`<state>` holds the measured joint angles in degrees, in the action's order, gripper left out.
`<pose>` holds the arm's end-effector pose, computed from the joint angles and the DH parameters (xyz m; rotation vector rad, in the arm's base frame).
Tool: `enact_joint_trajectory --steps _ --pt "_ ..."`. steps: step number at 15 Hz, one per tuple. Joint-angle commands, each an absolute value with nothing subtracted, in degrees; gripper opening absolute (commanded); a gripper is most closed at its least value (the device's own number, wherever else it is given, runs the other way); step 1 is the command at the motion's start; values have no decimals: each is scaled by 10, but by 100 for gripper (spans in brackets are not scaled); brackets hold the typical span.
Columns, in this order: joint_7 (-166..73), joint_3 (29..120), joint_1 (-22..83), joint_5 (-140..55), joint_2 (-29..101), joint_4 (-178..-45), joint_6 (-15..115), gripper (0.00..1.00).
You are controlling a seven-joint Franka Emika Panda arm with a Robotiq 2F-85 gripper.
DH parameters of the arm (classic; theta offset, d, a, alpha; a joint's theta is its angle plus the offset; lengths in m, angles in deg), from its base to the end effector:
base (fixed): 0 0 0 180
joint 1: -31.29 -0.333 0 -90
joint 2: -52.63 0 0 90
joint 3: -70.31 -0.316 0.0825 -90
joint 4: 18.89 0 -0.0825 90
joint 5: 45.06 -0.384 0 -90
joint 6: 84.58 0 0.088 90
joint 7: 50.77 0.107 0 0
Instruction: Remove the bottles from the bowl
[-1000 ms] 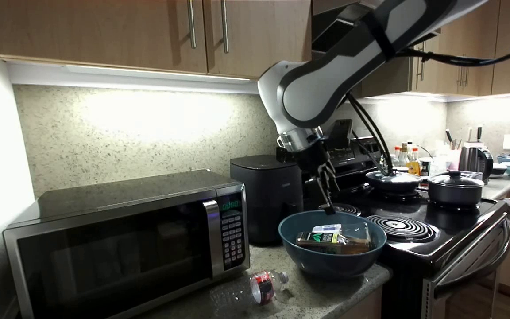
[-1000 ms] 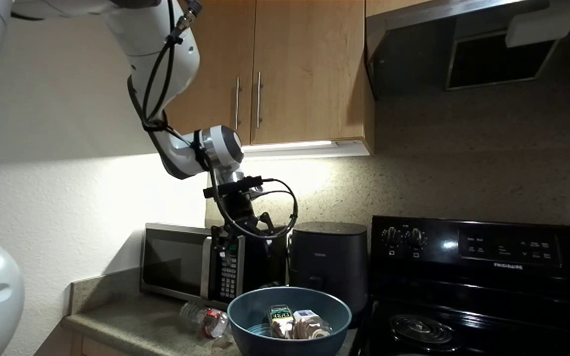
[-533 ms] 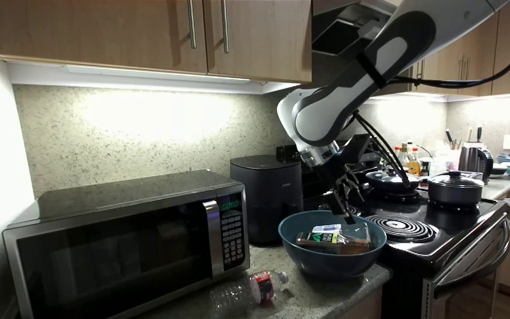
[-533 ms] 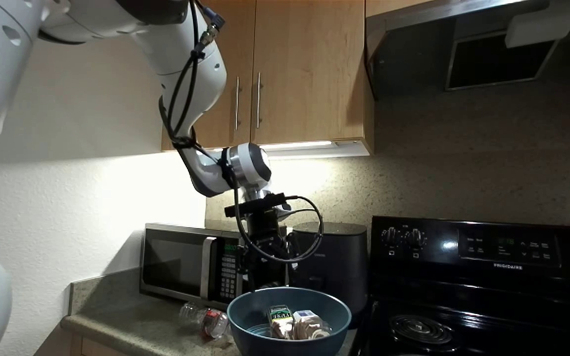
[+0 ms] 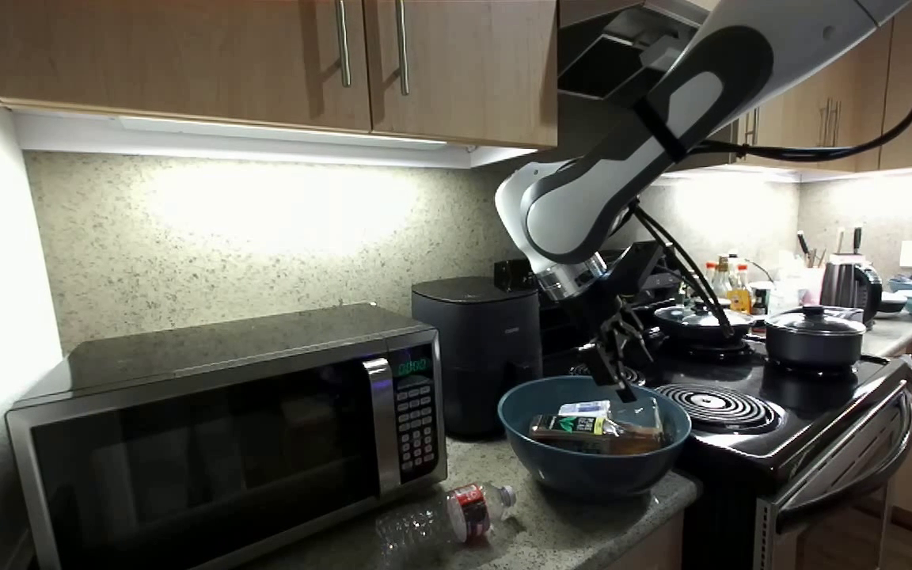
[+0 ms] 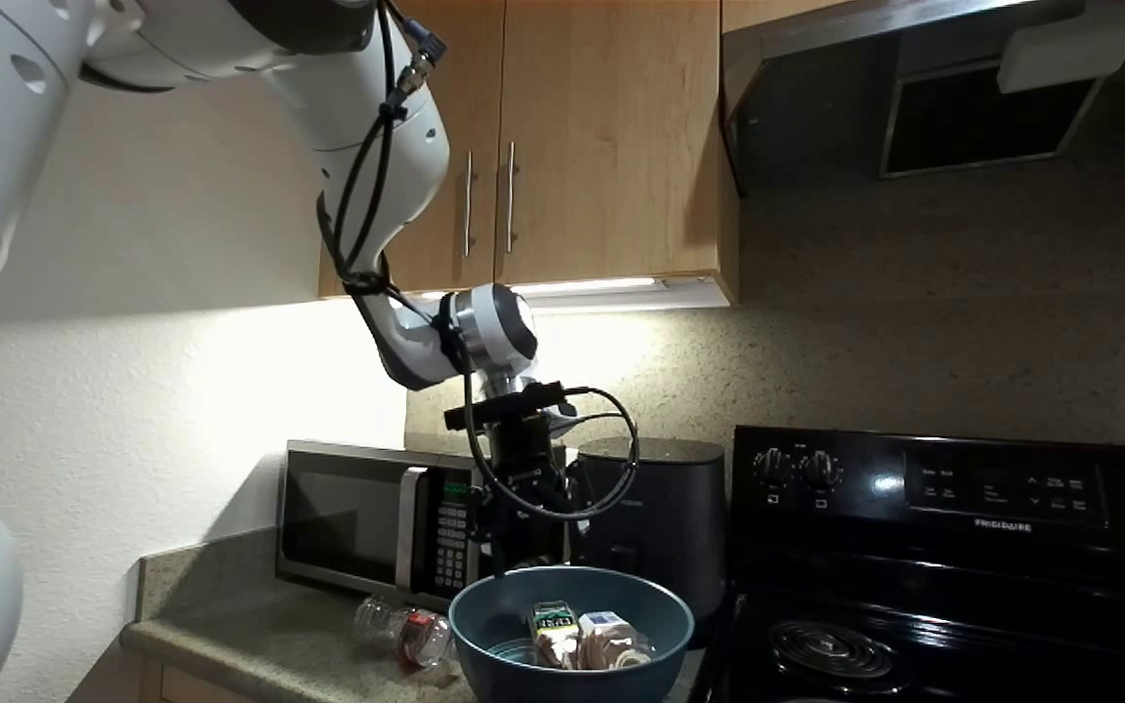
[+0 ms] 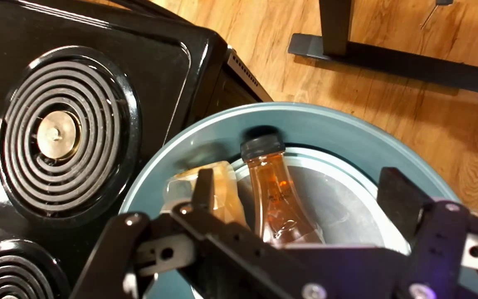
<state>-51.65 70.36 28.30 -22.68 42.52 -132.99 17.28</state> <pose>0.5460 -0.0050 0.3549 2.7078 0.3047 -0.5275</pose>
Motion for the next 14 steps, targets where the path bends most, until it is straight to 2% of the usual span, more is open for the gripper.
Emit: enact_joint_trajectory --steps 1,14 --pt "-552 713 309 -262 378 -1292 176 100" --pt "-720 721 381 -309 188 -1106 136 100"
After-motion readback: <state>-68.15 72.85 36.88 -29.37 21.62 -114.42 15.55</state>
